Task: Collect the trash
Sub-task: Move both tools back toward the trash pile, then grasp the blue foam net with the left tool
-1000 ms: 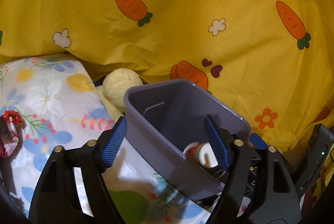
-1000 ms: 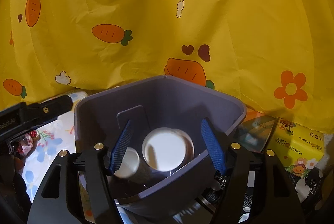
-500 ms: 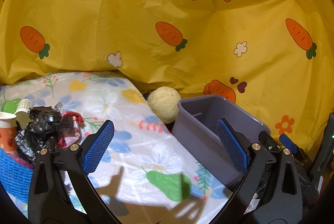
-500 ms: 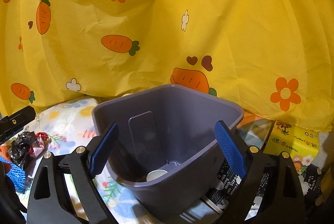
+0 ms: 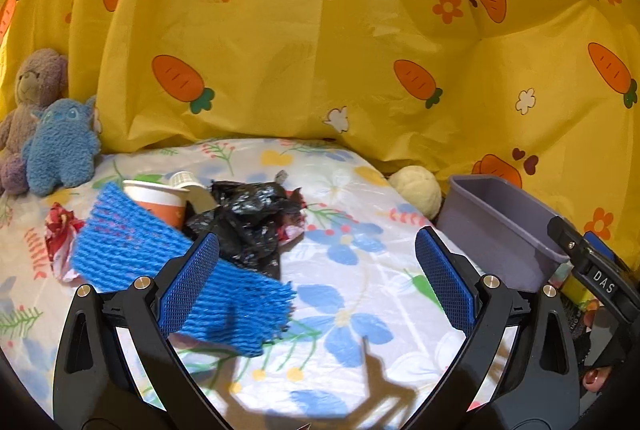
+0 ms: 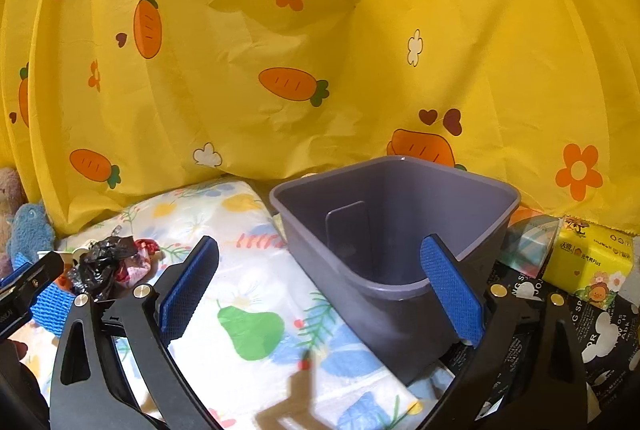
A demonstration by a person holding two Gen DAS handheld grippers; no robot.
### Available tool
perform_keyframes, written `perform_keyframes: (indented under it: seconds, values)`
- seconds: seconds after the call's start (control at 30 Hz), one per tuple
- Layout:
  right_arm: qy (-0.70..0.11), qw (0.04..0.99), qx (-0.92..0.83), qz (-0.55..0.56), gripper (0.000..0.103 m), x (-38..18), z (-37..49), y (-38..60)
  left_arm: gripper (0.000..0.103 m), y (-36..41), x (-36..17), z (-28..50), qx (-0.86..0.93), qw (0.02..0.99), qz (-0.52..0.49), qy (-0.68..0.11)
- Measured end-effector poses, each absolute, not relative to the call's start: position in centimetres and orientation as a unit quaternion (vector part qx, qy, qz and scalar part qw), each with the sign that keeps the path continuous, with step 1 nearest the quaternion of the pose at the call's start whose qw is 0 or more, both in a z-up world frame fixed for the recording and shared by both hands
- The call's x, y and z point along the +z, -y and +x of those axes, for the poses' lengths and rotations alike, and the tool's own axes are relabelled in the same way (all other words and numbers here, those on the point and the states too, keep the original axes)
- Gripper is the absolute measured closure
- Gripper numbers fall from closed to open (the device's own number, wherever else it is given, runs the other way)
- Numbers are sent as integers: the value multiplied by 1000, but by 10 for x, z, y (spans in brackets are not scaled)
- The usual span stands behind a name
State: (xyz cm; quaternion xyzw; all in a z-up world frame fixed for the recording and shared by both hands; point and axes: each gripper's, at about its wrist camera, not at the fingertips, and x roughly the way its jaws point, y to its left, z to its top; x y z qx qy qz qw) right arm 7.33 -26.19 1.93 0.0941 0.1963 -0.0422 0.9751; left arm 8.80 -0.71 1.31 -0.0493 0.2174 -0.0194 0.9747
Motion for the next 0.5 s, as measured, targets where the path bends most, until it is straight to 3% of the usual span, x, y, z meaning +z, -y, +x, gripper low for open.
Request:
perform_keyframes:
  seconds: [0.27,0.5]
  values:
    - [-206,976,19,67,6,16,66,205,6,-55,-5,61,34,972,-63,-223]
    - [-219,973,64,41,6,10,69,165,6,-107,-21,60,30,964,-133,-229]
